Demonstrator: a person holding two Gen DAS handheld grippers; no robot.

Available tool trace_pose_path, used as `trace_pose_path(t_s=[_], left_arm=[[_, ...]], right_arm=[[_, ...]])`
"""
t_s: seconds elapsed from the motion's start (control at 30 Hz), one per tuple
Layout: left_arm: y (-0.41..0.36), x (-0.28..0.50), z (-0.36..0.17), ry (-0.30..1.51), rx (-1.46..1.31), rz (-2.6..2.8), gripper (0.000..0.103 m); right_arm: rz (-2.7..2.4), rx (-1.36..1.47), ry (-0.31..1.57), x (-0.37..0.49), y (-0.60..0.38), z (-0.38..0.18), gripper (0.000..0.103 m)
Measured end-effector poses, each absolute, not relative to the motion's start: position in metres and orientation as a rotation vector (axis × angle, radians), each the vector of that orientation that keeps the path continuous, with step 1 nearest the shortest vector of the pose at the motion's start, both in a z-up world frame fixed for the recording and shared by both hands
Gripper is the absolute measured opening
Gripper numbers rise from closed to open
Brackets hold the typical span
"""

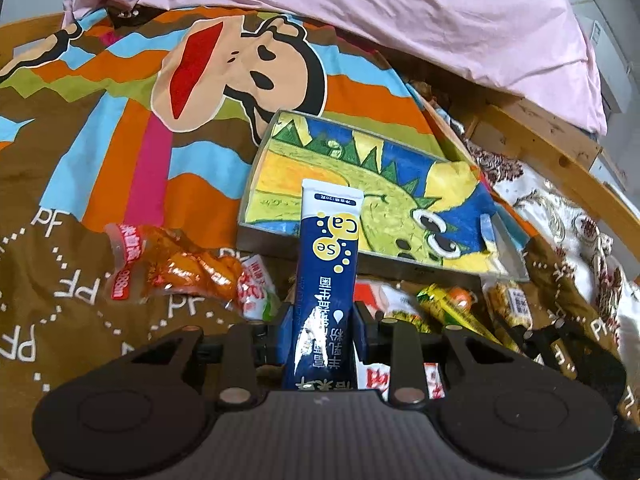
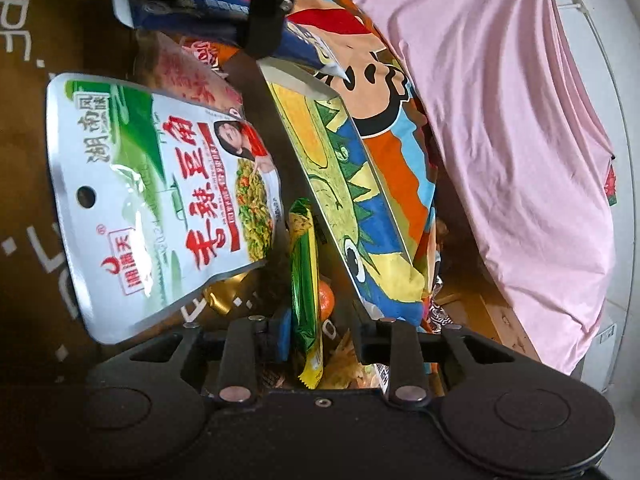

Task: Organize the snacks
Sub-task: 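Carry both packets into the metal tray and open both tools to release them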

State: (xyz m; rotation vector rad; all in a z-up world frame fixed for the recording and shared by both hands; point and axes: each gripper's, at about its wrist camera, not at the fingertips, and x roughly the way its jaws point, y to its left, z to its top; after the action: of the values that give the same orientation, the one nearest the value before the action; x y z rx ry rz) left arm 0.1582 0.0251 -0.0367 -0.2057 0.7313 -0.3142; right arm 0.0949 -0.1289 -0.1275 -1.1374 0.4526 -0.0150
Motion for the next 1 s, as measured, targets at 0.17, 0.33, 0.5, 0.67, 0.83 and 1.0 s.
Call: trace_pose_path(t_s=[0.17, 0.33, 0.5, 0.67, 0.83, 1.0], left_arm=[[0.02, 0.171, -0.037, 0.72, -0.256, -0.316, 0.033], [0.015, 0.187, -0.034, 0.692, -0.283, -0.318, 0.033], [0.01, 0.205, -0.029, 0.645, -0.304, -0.313, 0.033], [0.003, 0.232, -0.029, 0.616, -0.337, -0.298, 0.033], [0.0, 0.263, -0.033, 0.619, -0.361, -0.281, 0.033], [-0.004, 0.293, -0.044, 0.657, -0.365, -0.266, 0.033]], right_arm=[[-0.009, -1.103, 0.43, 0.095, -0.131, -0.12, 0.011], [-0.012, -1.106, 0.36, 0.092, -0.127, -0.109, 0.011], [-0.018, -1.084, 0.297, 0.102, -0.124, -0.096, 0.011], [-0.032, -1.025, 0.291, 0.133, -0.126, -0.087, 0.011], [-0.026, -0.926, 0.336, 0.171, -0.129, -0.08, 0.011], [-0.009, -0.834, 0.401, 0.198, -0.132, -0.083, 0.011]])
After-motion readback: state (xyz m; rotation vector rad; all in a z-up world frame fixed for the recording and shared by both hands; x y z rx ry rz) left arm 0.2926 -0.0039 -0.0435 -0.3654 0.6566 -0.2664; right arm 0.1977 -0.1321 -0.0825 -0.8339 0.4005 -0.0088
